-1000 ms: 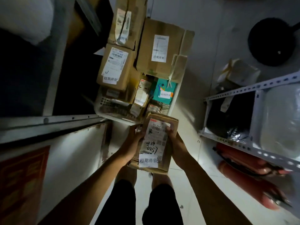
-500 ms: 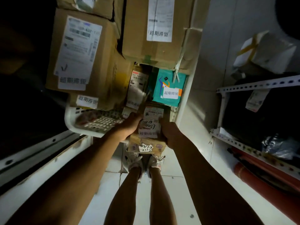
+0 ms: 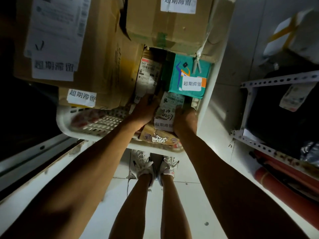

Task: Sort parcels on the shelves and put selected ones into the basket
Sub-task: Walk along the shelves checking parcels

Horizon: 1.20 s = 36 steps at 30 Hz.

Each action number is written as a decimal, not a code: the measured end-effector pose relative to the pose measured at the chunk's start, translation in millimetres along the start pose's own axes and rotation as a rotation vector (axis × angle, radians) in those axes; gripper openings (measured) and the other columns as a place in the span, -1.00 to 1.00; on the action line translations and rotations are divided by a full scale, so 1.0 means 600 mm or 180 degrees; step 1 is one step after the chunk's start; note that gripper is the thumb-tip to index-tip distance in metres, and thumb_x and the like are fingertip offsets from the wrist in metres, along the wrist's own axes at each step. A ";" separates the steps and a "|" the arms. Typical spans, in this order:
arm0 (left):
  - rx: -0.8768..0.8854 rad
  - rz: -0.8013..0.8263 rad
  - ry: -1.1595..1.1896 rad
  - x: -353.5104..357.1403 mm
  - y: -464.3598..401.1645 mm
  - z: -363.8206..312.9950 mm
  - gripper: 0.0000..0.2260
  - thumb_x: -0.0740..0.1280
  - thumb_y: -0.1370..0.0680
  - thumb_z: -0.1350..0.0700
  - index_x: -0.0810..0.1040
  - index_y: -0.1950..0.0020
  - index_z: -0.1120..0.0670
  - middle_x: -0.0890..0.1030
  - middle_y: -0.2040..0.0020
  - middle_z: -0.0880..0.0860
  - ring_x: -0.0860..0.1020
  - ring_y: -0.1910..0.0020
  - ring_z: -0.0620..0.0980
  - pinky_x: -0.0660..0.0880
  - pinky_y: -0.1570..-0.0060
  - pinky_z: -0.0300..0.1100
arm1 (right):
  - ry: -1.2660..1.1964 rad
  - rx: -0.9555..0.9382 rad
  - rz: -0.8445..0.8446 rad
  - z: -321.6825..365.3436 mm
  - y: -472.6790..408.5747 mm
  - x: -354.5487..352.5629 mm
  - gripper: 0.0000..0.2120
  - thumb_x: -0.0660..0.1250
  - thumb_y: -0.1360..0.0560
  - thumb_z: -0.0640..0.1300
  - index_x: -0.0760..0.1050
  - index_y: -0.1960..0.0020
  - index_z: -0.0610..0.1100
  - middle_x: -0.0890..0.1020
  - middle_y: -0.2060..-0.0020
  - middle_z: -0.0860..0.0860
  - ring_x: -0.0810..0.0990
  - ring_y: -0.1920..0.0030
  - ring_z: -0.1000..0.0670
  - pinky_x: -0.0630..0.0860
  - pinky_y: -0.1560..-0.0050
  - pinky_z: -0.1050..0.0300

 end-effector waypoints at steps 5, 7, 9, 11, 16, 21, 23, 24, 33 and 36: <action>0.0230 -0.0122 -0.0790 -0.010 -0.005 0.020 -0.61 0.18 -0.63 -0.24 0.45 -0.30 -0.02 0.69 -0.06 0.00 0.70 0.05 -0.05 0.68 0.09 0.00 | 0.0158 -0.0557 -0.0375 0.009 0.028 0.017 -0.57 0.09 -0.67 0.08 0.21 -0.43 -0.12 0.56 -0.17 -0.12 0.64 -0.08 -0.16 0.65 -0.05 -0.15; 0.0232 0.0000 -0.1198 -0.005 0.004 0.008 -0.60 0.27 -0.61 -0.21 0.45 -0.35 -0.03 0.67 -0.09 -0.07 0.68 0.03 -0.09 0.67 0.07 -0.09 | 0.0584 -0.0727 -0.0310 0.019 0.036 0.023 -0.42 0.12 -0.64 0.08 0.04 -0.59 -0.06 0.43 -0.36 -0.17 0.53 -0.26 -0.23 0.56 -0.23 -0.23; 0.0034 0.0260 -0.1537 0.001 0.010 0.014 -0.54 0.42 -0.49 -0.18 0.51 -0.32 -0.01 0.66 -0.14 -0.03 0.65 -0.08 -0.03 0.62 -0.10 -0.01 | 0.1036 -0.0827 -0.0073 0.028 0.043 0.029 -0.28 0.25 -0.61 0.04 -0.05 -0.64 -0.04 0.27 -0.49 -0.17 0.33 -0.43 -0.27 0.39 -0.42 -0.25; -0.0255 0.0527 -0.1654 0.001 0.016 0.026 -0.50 0.53 -0.37 -0.11 0.58 -0.25 0.03 0.66 -0.16 0.05 0.62 -0.18 0.06 0.57 -0.21 0.05 | 0.0998 -0.0821 0.0232 0.034 0.046 0.034 -0.21 0.38 -0.54 -0.01 0.02 -0.63 0.02 0.16 -0.55 -0.15 0.17 -0.51 -0.29 0.27 -0.49 -0.30; -0.0382 0.0549 -0.1494 -0.005 0.013 0.046 -0.78 0.49 -0.47 0.20 0.61 -0.10 0.11 0.67 -0.05 0.09 0.65 -0.06 0.04 0.60 -0.10 -0.07 | 0.0718 -0.0877 0.0424 0.030 0.021 0.058 -0.25 0.37 -0.48 -0.27 0.21 -0.56 0.14 0.09 -0.59 -0.06 0.14 -0.52 -0.25 0.36 -0.46 -0.26; -0.0008 0.0052 -0.1626 0.009 -0.012 0.096 -0.69 0.52 -0.48 0.13 0.60 -0.21 0.07 0.66 -0.04 0.01 0.62 -0.02 -0.04 0.48 0.15 -0.40 | 0.1503 -0.1206 0.0622 -0.026 0.008 0.106 -0.24 0.37 -0.56 -0.13 0.07 -0.62 0.15 -0.28 -0.62 -0.09 -0.35 -0.59 -0.23 -0.22 -0.58 -0.16; 0.0046 -0.0016 -0.1595 0.008 -0.021 0.107 -0.59 0.56 -0.43 0.14 0.59 -0.25 0.11 0.67 -0.13 0.07 0.62 -0.13 0.03 0.48 0.00 -0.31 | 0.1746 -0.1276 0.0591 -0.041 0.008 0.117 -0.22 0.29 -0.61 -0.15 -0.07 -0.65 0.16 -0.37 -0.59 -0.12 -0.42 -0.56 -0.24 -0.19 -0.55 -0.22; 0.0040 0.0013 -0.1581 0.010 -0.024 0.113 -0.57 0.57 -0.43 0.15 0.58 -0.26 0.13 0.67 -0.14 0.06 0.61 -0.15 0.02 0.47 -0.05 -0.27 | 0.1865 -0.1252 0.0579 -0.048 0.008 0.120 -0.20 0.26 -0.61 -0.20 -0.12 -0.64 0.19 -0.39 -0.58 -0.11 -0.41 -0.56 -0.22 -0.12 -0.55 -0.25; -0.0132 -0.0152 -0.1814 0.007 -0.058 0.150 -0.53 0.56 -0.42 0.13 0.52 -0.28 0.11 0.64 -0.13 0.07 0.60 -0.14 0.08 0.56 -0.17 -0.02 | 0.2322 -0.1155 0.0484 -0.073 -0.021 0.157 -0.33 0.14 -0.68 -0.03 -0.16 -0.66 0.06 -0.20 -0.63 -0.15 -0.15 -0.62 -0.24 -0.02 -0.58 -0.31; -0.0147 -0.0093 -0.1862 0.011 -0.035 0.140 -0.65 0.50 -0.49 0.13 0.55 -0.26 0.07 0.65 -0.15 0.06 0.61 -0.17 0.10 0.59 -0.04 -0.14 | 0.2555 -0.0947 0.0746 -0.066 -0.013 0.139 -0.18 0.35 -0.55 -0.16 -0.03 -0.64 0.11 -0.16 -0.63 -0.18 -0.10 -0.62 -0.26 0.10 -0.56 -0.24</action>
Point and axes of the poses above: each hand's wrist, its own y-axis away from the middle knuckle, its own x-axis out of the palm, z = x × y, the point moved 9 cm from there along -y, towards the middle knuckle
